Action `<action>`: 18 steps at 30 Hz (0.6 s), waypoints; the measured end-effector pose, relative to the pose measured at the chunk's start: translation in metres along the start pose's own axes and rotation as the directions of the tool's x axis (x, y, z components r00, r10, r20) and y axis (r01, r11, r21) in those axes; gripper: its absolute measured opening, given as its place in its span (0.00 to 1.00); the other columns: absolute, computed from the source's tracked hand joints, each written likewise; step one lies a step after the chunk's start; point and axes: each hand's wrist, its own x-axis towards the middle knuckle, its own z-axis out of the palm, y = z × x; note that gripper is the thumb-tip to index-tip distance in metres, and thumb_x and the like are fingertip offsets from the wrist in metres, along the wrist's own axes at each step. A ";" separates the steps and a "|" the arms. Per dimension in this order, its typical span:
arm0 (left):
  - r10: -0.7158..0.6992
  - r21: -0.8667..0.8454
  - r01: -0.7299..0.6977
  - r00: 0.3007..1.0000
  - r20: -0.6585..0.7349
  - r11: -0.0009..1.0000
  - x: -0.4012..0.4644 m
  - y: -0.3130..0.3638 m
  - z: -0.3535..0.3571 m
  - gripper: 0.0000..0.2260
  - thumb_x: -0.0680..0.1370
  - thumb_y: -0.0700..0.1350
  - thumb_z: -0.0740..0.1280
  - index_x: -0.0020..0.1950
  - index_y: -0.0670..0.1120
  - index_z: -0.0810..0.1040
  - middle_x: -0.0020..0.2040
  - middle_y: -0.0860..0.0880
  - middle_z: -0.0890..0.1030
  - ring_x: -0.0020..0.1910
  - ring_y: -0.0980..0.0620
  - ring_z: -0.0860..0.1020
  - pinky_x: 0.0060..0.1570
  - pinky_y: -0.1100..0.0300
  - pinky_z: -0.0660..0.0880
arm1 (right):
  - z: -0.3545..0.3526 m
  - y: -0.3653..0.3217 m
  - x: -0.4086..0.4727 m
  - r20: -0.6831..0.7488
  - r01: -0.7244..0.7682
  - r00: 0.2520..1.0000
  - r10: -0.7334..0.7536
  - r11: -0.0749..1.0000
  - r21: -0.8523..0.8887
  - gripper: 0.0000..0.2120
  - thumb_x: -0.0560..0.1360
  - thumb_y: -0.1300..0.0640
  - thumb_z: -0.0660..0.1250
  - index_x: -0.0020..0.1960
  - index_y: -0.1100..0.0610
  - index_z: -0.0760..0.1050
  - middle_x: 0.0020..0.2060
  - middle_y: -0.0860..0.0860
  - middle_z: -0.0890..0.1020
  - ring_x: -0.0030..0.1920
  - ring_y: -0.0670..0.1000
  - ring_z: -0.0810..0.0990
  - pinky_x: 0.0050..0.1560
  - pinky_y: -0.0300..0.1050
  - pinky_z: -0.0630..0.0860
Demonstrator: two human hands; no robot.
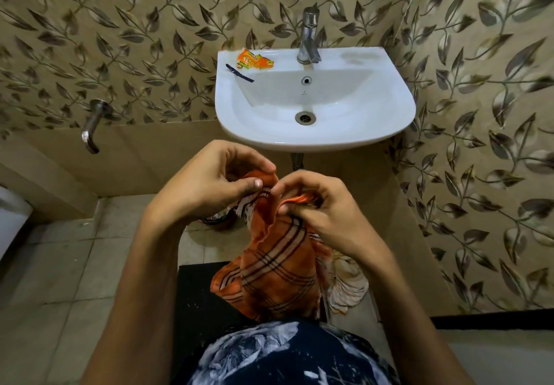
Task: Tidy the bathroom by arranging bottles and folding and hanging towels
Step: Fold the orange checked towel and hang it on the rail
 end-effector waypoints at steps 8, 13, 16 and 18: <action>0.019 -0.092 -0.025 0.998 -0.067 0.995 0.005 0.001 0.012 0.30 0.68 0.31 0.72 0.63 0.55 0.68 0.49 0.49 0.74 0.34 0.58 0.80 0.40 0.60 0.79 | 0.002 -0.002 -0.001 -0.115 0.060 0.990 -0.075 0.990 -0.129 0.07 0.68 0.63 0.73 0.41 0.52 0.81 0.36 0.41 0.82 0.41 0.39 0.81 0.43 0.32 0.74; 0.126 -0.092 -0.143 0.978 -0.166 0.985 0.006 0.006 0.014 0.38 0.64 0.31 0.75 0.64 0.57 0.62 0.46 0.50 0.67 0.29 0.58 0.78 0.36 0.63 0.78 | -0.002 -0.003 0.000 -0.133 0.027 0.990 -0.051 0.984 -0.174 0.07 0.67 0.64 0.74 0.40 0.53 0.82 0.50 0.48 0.80 0.54 0.41 0.77 0.54 0.32 0.72; 0.220 -0.034 -0.233 0.950 -0.222 0.972 0.006 0.008 0.017 0.37 0.63 0.29 0.75 0.62 0.56 0.63 0.44 0.48 0.69 0.30 0.55 0.82 0.37 0.59 0.81 | -0.001 -0.002 0.000 -0.108 -0.016 0.994 0.001 0.990 -0.144 0.07 0.67 0.64 0.75 0.39 0.53 0.81 0.38 0.43 0.83 0.44 0.40 0.80 0.45 0.32 0.73; 0.281 0.011 -0.287 0.928 -0.244 0.958 0.007 0.007 0.019 0.33 0.63 0.29 0.75 0.59 0.54 0.67 0.42 0.46 0.72 0.32 0.54 0.82 0.37 0.60 0.81 | 0.000 -0.001 0.000 -0.137 -0.038 0.990 0.022 0.993 -0.114 0.08 0.67 0.65 0.75 0.38 0.52 0.82 0.35 0.43 0.83 0.40 0.40 0.81 0.43 0.33 0.74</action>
